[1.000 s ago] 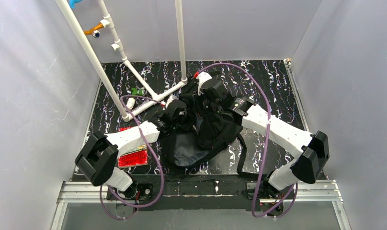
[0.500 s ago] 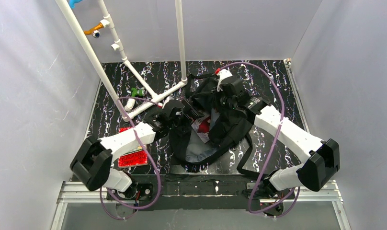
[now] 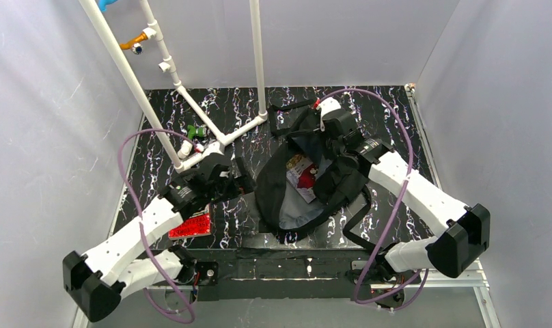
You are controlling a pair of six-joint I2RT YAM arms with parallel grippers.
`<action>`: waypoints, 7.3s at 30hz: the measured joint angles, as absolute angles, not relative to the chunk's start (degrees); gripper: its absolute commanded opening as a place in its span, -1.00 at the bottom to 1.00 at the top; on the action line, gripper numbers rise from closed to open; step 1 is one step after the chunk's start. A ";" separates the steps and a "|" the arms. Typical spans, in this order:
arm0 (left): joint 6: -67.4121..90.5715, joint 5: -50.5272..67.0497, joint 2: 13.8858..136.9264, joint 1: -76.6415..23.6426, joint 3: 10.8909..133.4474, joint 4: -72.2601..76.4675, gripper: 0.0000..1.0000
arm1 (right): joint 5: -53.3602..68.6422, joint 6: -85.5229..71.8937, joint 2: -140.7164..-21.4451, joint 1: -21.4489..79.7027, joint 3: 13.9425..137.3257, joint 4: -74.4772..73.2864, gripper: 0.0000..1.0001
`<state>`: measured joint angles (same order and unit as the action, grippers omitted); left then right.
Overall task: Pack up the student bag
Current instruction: Place the book in the student bag, then pick up the book from the center of the board.
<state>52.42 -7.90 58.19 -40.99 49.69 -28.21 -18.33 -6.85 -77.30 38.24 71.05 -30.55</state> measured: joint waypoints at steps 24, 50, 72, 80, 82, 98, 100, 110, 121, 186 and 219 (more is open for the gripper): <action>48.58 -16.93 41.69 15.05 36.21 -41.19 0.97 | -6.37 -14.76 -84.18 54.74 73.93 -22.31 0.97; 57.06 0.56 45.78 0.56 20.91 -24.14 0.61 | 1.87 -17.45 -102.63 58.30 73.54 -15.70 0.97; 52.97 -9.54 62.30 -20.99 28.12 -17.91 0.08 | 18.87 -27.97 -106.76 57.25 54.28 17.06 -0.25; 45.76 -7.25 72.07 -26.70 37.06 -18.85 0.75 | 16.99 -25.19 -99.94 66.50 49.74 11.35 0.46; 44.64 -7.03 71.79 -25.96 39.35 -20.97 0.80 | 13.91 -23.22 -98.91 66.54 51.46 7.09 0.64; 57.71 -13.06 44.62 -21.10 36.05 -43.94 0.96 | -4.40 -10.22 -101.38 70.39 68.01 -5.98 0.97; 61.10 -13.10 41.30 -21.10 32.99 -46.13 0.96 | -6.92 -9.74 -104.05 72.03 70.76 -6.11 0.96; 71.37 -20.95 36.18 -21.10 34.87 -57.84 0.96 | -14.59 -8.03 -112.05 76.71 75.66 -8.19 0.50; 77.80 -22.22 33.30 -21.10 35.62 -59.68 0.96 | -21.37 -9.17 -113.36 77.80 75.85 -7.42 0.62; 85.43 6.87 38.65 -20.78 26.72 -22.50 0.97 | 6.68 -26.68 -102.45 62.19 72.27 -1.69 -0.97; 82.63 3.03 44.71 -20.84 24.12 -15.35 -0.13 | 13.82 -22.20 -104.57 62.13 74.32 -1.85 -0.80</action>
